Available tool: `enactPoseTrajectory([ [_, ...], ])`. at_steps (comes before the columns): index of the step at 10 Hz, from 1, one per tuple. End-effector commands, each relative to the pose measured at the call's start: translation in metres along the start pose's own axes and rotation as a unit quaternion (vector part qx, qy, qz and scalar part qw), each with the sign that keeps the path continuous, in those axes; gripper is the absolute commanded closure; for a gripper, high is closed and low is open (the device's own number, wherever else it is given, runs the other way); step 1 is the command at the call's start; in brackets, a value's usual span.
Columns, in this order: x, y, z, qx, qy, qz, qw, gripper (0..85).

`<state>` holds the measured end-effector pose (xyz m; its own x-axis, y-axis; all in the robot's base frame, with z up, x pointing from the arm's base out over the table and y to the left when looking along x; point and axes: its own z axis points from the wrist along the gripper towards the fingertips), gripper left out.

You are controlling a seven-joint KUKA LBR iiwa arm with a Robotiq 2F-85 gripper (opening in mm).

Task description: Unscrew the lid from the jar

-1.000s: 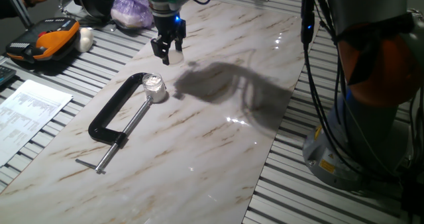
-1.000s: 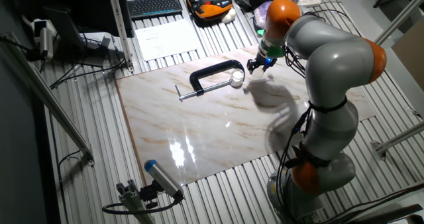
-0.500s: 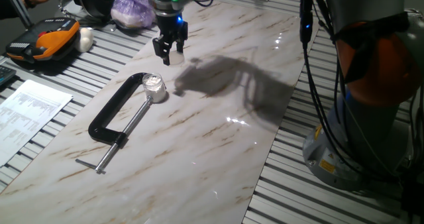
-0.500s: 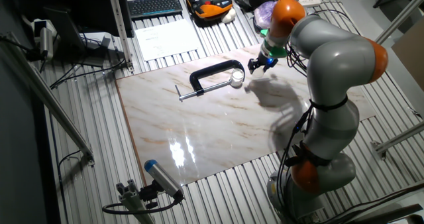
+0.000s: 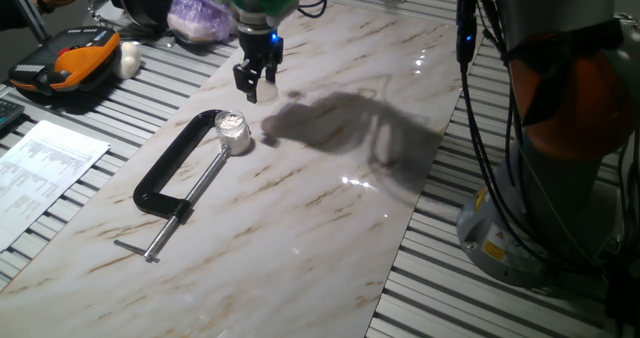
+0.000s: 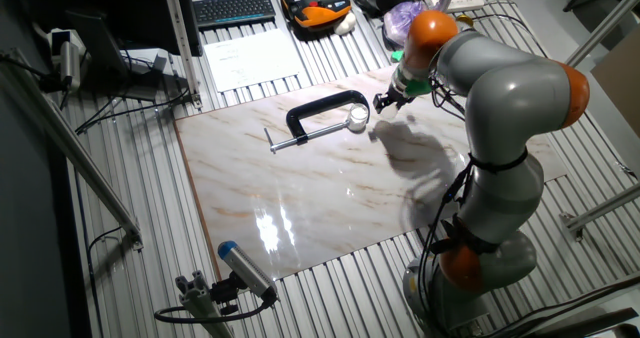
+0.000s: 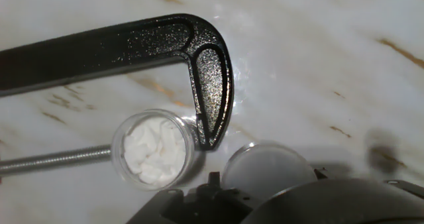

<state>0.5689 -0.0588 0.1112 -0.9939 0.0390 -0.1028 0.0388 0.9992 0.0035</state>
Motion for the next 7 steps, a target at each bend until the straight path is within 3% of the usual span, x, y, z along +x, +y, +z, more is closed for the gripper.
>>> enactPoseTrajectory([
  [1, -0.001, -0.002, 0.000, 0.004, 0.002, -0.001, 1.0000, 85.0],
  [4, -0.003, -0.008, 0.007, -0.006, 0.008, -0.002, 0.9999, 85.0],
  [7, -0.002, -0.008, 0.012, -0.007, 0.011, 0.002, 0.9999, 85.0],
])
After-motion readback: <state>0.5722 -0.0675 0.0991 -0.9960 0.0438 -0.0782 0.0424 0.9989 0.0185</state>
